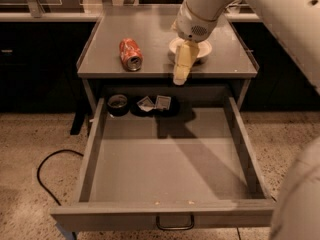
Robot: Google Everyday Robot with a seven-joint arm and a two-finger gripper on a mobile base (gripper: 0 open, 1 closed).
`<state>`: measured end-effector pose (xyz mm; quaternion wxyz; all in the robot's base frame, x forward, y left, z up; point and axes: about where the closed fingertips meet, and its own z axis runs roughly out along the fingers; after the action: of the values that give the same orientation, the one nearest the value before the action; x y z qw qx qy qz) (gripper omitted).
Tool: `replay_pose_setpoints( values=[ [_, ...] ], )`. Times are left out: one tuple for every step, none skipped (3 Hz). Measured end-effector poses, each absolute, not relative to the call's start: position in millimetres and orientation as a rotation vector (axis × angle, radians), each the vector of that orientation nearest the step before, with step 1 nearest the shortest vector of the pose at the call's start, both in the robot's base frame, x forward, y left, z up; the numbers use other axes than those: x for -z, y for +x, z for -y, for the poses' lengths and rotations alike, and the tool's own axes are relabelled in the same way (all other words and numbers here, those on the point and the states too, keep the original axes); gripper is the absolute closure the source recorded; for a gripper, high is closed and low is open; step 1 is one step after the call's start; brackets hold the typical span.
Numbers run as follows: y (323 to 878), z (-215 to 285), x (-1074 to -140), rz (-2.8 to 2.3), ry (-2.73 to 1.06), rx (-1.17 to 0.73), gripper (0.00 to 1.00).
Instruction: Place coke can into top drawer
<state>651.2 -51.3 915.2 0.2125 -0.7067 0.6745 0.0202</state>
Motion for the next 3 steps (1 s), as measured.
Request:
replay_pose_setpoints(
  values=[
    [664.1,0.2,-922.6,-1.739,-2.033,-0.099,0.00],
    [664.1,-37.4,-927.7,-1.614,-2.112,-0.184,0.00],
    [664.2,-37.5,-927.6,-1.615,-2.112,-0.184,0.00]
  ],
)
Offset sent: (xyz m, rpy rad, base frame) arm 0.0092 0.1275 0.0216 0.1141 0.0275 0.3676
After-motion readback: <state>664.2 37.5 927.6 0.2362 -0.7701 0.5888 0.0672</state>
